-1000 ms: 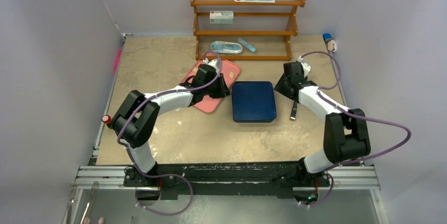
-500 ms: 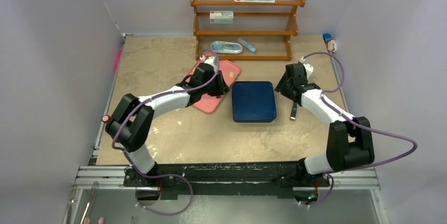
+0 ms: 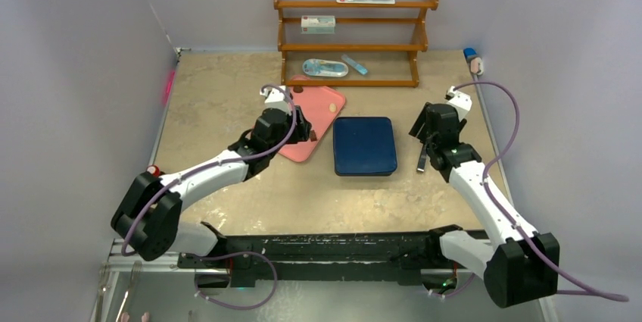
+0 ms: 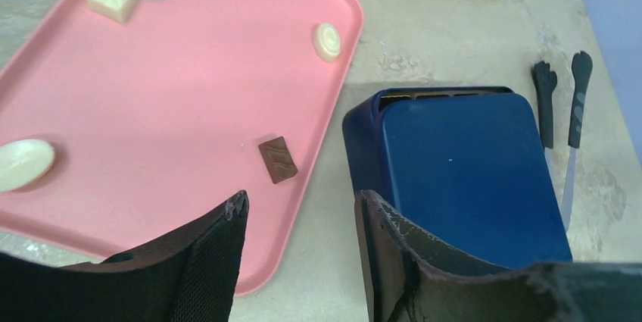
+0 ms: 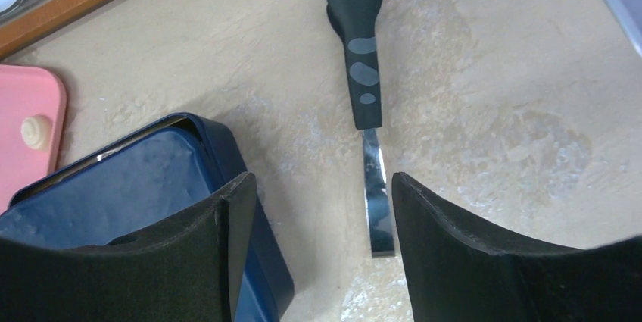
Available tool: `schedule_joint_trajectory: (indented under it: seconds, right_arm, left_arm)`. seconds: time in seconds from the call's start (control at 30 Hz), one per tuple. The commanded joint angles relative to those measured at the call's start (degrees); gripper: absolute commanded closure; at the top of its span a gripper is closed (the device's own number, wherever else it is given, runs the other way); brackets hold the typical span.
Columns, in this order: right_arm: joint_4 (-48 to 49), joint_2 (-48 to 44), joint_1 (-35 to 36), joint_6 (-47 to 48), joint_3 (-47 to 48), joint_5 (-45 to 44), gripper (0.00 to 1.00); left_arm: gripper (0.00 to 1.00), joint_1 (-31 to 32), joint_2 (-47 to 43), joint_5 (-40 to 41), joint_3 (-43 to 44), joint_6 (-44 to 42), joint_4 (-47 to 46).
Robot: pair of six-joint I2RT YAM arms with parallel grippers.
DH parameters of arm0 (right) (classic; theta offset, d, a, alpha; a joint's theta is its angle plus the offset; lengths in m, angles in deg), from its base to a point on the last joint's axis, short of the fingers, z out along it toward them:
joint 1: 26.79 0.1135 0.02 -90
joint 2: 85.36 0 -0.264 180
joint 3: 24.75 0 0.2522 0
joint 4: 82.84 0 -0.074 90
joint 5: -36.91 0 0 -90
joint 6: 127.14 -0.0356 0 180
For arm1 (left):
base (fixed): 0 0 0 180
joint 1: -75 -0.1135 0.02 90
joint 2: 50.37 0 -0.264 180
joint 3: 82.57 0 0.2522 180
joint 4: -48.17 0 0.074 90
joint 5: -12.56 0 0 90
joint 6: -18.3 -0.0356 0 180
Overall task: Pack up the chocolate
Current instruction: Close the box lid on the packing box.
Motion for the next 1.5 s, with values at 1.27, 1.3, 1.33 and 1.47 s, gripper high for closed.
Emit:
schedule_joint_trajectory:
  seconds: [1.27,1.3,1.33,1.47]
  right_arm:
    - [-16.71,-8.31,11.79,-2.16,-2.06,-10.69,0.32]
    - [-17.9,-8.41,12.67,-2.36,-1.72,-10.68,0.33]
    - [-18.92,-8.65,13.56,-2.49,-1.45,-10.61,0.34]
    - [-22.33,-9.2,17.19,-3.43,-1.37,-8.25,0.38]
  left_arm:
    - [0.43,18.5,-1.56,20.95,-9.64,-7.91,-13.11]
    - [0.43,19.71,-1.23,21.68,-8.97,-7.61,-11.96]
    - [0.43,20.93,-0.97,22.49,-8.38,-7.36,-10.98]
    - [0.43,24.59,0.03,24.31,-6.55,-4.92,-6.99]
